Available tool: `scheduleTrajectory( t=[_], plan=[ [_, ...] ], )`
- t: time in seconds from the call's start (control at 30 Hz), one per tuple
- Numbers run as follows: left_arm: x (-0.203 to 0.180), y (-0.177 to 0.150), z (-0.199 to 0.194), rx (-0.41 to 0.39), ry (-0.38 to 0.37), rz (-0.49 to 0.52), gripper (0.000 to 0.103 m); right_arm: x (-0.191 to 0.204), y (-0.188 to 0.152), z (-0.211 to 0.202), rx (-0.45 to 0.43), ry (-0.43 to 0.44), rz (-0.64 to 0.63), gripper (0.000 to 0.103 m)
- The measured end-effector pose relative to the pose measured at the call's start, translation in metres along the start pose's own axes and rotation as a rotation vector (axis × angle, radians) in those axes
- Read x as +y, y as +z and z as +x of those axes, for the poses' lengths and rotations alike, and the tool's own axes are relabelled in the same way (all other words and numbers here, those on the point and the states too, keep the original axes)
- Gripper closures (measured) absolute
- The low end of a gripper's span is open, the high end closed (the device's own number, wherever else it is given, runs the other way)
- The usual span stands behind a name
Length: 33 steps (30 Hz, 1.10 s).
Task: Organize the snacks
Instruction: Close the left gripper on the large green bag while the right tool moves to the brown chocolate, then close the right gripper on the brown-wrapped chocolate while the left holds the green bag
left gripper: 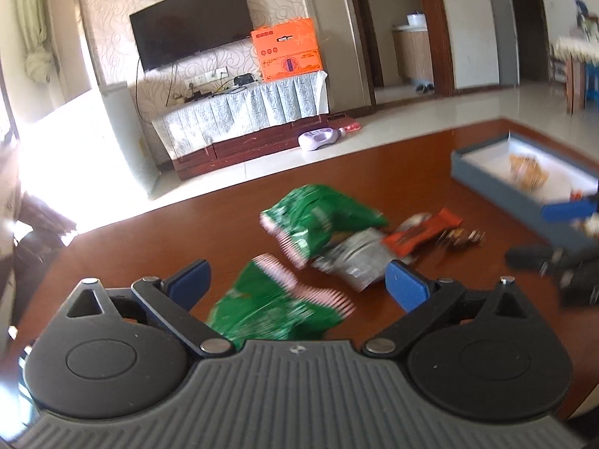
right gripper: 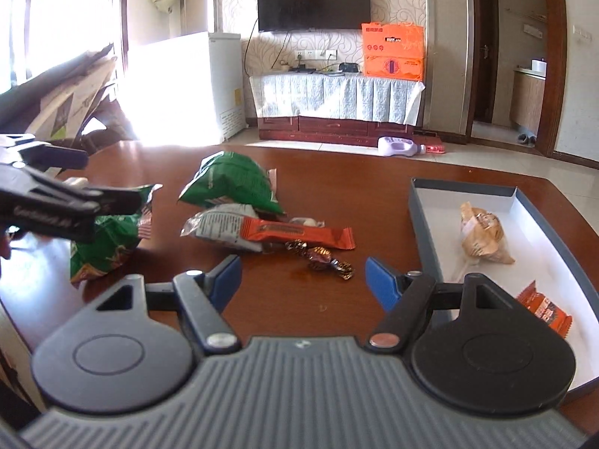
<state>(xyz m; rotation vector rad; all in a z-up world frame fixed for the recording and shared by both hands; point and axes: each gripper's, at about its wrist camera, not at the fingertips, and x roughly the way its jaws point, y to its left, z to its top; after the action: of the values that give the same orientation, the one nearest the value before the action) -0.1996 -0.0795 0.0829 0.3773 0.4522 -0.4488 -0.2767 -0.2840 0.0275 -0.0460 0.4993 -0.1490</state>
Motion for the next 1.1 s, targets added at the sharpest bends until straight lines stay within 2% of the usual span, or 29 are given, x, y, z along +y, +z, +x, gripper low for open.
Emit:
scheduleTrajectory(
  t=[0.1,0.2,0.33,0.53,0.57,0.6,0.67,0.73,0.83,0.9,0.97,1.03,1.1],
  plan=[
    [0.009,-0.016,0.003,-0.017,-0.001,0.094,0.002,0.001,0.000,0.004,0.016,-0.012,-0.003,0.028],
    [0.019,-0.038,0.014,0.006,-0.037,0.151,0.002,0.001,-0.001,0.010,0.030,-0.025,0.007,0.028],
    [0.030,-0.058,0.039,0.067,-0.075,0.093,0.002,0.001,0.000,0.023,0.052,-0.032,0.031,0.028],
    [0.027,-0.056,0.051,0.053,-0.130,0.045,0.004,0.010,0.002,0.054,0.100,-0.050,-0.041,0.028],
    [0.025,-0.055,0.052,0.059,-0.134,0.041,0.006,0.010,0.003,0.059,0.110,-0.057,-0.049,0.029],
    [0.023,-0.055,0.052,0.064,-0.132,0.036,0.013,0.008,0.003,0.063,0.119,-0.061,-0.047,0.029],
    [0.020,-0.048,0.054,0.083,-0.130,0.004,0.016,0.005,0.004,0.070,0.130,-0.059,-0.035,0.030],
    [0.015,-0.040,0.055,0.105,-0.134,-0.021,0.024,0.005,0.004,0.076,0.140,-0.059,-0.042,0.038],
    [0.009,-0.028,0.057,0.143,-0.146,-0.087,0.027,0.003,0.006,0.080,0.146,-0.054,-0.051,0.042],
    [0.003,-0.020,0.057,0.167,-0.151,-0.129,0.029,0.003,0.009,0.083,0.138,-0.049,-0.054,0.049],
    [-0.001,-0.015,0.056,0.191,-0.148,-0.195,0.029,0.000,0.012,0.088,0.136,-0.045,-0.051,0.050],
    [-0.007,-0.013,0.054,0.201,-0.125,-0.240,0.029,-0.003,0.015,0.094,0.143,-0.022,-0.038,0.058],
    [-0.016,-0.013,0.052,0.199,-0.091,-0.233,0.029,-0.003,0.016,0.101,0.170,0.000,-0.045,0.077]
  ],
)
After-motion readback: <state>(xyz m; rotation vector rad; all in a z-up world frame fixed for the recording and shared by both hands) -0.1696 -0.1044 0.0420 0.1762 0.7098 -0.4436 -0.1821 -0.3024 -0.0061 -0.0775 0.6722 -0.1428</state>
